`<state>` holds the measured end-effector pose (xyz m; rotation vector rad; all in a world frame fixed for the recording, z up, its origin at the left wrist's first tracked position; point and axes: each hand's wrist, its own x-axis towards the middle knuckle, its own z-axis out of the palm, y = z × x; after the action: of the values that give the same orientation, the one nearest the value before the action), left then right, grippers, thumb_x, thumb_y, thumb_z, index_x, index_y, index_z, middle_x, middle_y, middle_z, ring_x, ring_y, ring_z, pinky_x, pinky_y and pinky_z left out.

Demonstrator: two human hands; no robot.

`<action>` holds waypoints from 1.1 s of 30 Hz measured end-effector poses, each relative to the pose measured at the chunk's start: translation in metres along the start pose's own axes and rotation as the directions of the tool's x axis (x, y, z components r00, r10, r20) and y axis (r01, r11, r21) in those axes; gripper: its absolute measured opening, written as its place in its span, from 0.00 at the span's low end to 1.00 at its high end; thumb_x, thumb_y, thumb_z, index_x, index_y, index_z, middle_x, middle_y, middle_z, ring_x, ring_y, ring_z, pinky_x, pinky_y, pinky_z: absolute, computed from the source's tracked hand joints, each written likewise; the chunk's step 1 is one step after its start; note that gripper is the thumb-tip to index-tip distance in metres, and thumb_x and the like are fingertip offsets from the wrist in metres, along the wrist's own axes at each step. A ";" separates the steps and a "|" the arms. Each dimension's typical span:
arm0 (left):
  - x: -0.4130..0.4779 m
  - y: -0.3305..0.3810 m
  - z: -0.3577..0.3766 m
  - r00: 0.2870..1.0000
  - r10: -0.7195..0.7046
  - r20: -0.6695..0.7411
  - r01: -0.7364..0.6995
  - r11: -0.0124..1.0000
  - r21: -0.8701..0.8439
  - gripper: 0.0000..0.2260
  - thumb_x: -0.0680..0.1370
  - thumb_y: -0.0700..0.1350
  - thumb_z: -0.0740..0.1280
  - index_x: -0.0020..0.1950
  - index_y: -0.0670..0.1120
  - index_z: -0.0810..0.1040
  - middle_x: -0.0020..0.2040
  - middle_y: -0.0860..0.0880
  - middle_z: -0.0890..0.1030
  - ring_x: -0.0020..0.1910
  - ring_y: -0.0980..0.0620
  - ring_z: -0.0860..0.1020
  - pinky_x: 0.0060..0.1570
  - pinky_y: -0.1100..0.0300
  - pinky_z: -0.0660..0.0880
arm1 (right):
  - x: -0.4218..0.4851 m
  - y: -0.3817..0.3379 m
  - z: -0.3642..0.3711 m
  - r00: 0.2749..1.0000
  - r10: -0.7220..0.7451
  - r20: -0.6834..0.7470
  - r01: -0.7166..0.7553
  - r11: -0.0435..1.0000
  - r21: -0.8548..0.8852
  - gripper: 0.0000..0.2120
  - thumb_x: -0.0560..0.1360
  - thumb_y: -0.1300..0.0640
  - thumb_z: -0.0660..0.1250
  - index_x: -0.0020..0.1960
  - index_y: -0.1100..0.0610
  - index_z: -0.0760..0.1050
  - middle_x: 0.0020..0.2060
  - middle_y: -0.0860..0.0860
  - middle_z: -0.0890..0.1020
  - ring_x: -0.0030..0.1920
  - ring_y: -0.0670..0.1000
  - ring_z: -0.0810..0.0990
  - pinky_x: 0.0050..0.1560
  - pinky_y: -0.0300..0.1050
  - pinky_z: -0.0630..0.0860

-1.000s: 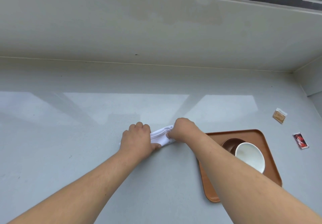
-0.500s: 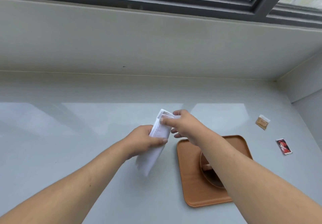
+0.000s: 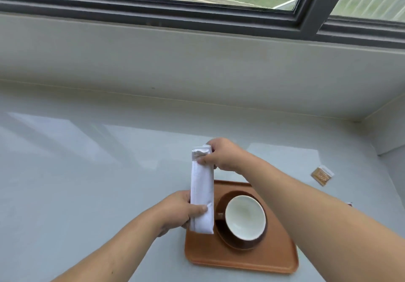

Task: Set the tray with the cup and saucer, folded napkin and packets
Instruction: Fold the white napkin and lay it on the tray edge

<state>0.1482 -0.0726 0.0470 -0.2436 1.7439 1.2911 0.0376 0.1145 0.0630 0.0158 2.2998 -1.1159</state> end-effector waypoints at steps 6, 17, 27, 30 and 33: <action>-0.004 -0.062 0.038 0.973 -0.127 -0.195 0.160 0.973 0.165 0.11 0.76 0.53 0.71 0.47 0.46 0.83 0.38 0.49 0.83 0.30 0.52 0.77 0.31 0.58 0.75 | -0.001 0.035 0.036 0.995 -0.031 0.092 0.074 0.857 -0.511 0.14 0.70 0.49 0.73 0.37 0.55 0.71 0.35 0.49 0.74 0.40 0.55 0.74 0.34 0.47 0.66; 0.007 -0.090 0.034 0.902 -0.050 -0.428 0.338 0.698 0.631 0.25 0.66 0.71 0.69 0.32 0.49 0.71 0.32 0.52 0.76 0.32 0.51 0.74 0.29 0.58 0.65 | 0.005 0.054 0.069 0.997 -0.015 -0.081 -0.040 0.768 -0.640 0.19 0.74 0.45 0.73 0.52 0.57 0.70 0.41 0.51 0.76 0.45 0.58 0.78 0.38 0.47 0.69; 0.003 -0.102 0.030 0.912 -0.032 -0.410 0.318 0.687 0.654 0.20 0.67 0.66 0.63 0.35 0.49 0.75 0.33 0.53 0.76 0.38 0.49 0.78 0.32 0.59 0.69 | -0.093 0.009 0.140 0.932 -0.006 0.362 0.302 0.564 -0.768 0.10 0.77 0.54 0.64 0.39 0.56 0.74 0.33 0.49 0.74 0.32 0.53 0.73 0.28 0.43 0.65; 0.005 -0.105 0.030 0.916 -0.015 -0.401 0.305 0.675 0.672 0.21 0.69 0.66 0.62 0.33 0.49 0.74 0.34 0.52 0.76 0.39 0.47 0.78 0.32 0.58 0.68 | -0.090 0.010 0.148 0.884 0.179 0.431 0.298 0.494 -0.817 0.10 0.78 0.58 0.65 0.38 0.57 0.72 0.32 0.50 0.72 0.34 0.55 0.73 0.32 0.45 0.70; 0.012 -0.105 0.029 0.936 -0.055 -0.349 0.294 0.668 0.683 0.26 0.69 0.73 0.64 0.38 0.50 0.76 0.41 0.51 0.80 0.43 0.48 0.78 0.35 0.56 0.69 | -0.057 0.002 0.131 0.870 0.227 0.437 0.309 0.440 -0.843 0.06 0.80 0.62 0.64 0.48 0.59 0.79 0.38 0.51 0.78 0.41 0.56 0.76 0.42 0.48 0.74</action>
<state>0.2232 -0.0889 -0.0307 -0.1390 2.2936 0.3360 0.1498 0.0335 0.0266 -0.6825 2.0958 0.2678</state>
